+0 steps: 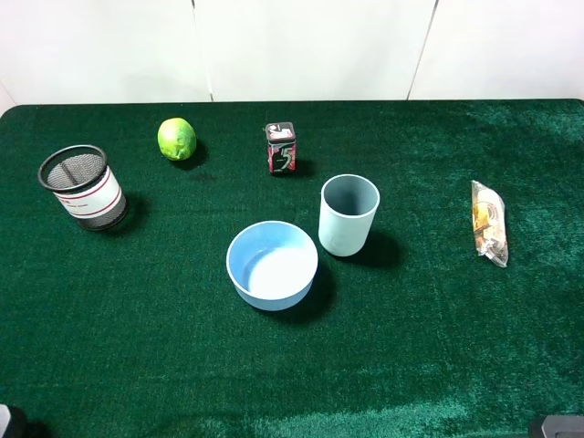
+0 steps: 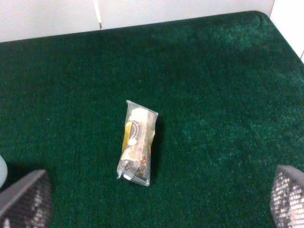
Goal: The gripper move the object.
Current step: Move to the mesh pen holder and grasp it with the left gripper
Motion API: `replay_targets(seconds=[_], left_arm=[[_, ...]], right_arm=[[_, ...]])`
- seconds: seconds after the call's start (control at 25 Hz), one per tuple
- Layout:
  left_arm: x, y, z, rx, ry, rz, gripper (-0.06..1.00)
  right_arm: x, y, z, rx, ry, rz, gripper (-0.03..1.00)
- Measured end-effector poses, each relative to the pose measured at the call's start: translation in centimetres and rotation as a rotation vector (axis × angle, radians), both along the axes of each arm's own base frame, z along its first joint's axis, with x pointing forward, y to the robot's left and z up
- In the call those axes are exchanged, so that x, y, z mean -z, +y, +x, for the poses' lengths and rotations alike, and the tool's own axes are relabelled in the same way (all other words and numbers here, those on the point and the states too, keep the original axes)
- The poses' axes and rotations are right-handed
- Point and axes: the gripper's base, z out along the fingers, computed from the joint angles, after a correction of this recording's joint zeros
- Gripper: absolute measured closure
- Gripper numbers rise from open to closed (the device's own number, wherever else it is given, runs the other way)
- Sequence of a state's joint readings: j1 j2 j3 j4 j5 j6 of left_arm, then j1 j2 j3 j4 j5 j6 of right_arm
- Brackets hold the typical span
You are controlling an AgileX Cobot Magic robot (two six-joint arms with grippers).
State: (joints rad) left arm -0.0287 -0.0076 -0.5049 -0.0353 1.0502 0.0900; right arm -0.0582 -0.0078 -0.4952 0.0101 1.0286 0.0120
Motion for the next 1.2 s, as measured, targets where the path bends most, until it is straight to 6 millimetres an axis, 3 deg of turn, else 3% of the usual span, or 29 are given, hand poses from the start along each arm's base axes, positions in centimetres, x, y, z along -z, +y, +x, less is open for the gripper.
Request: replay_targets(seconds=[0.8,1.08,1.2], left_arm=[[0.0,0.0,0.0,0.0,-0.002,0.0,-0.05],[-1.3,0.0,-0.4,-0.002,-0.005,-0.005,-0.05],[-2.1,0.0,0.7,-0.002,0.079,-0.002,-0.04]], right_arm=[[0.0,0.0,0.0,0.0,0.0,0.0,0.28],[0.0,0.0,0.0,0.0,0.0,0.001,0.28],[0.0,0.0,0.0,0.0,0.0,0.001,0.28]])
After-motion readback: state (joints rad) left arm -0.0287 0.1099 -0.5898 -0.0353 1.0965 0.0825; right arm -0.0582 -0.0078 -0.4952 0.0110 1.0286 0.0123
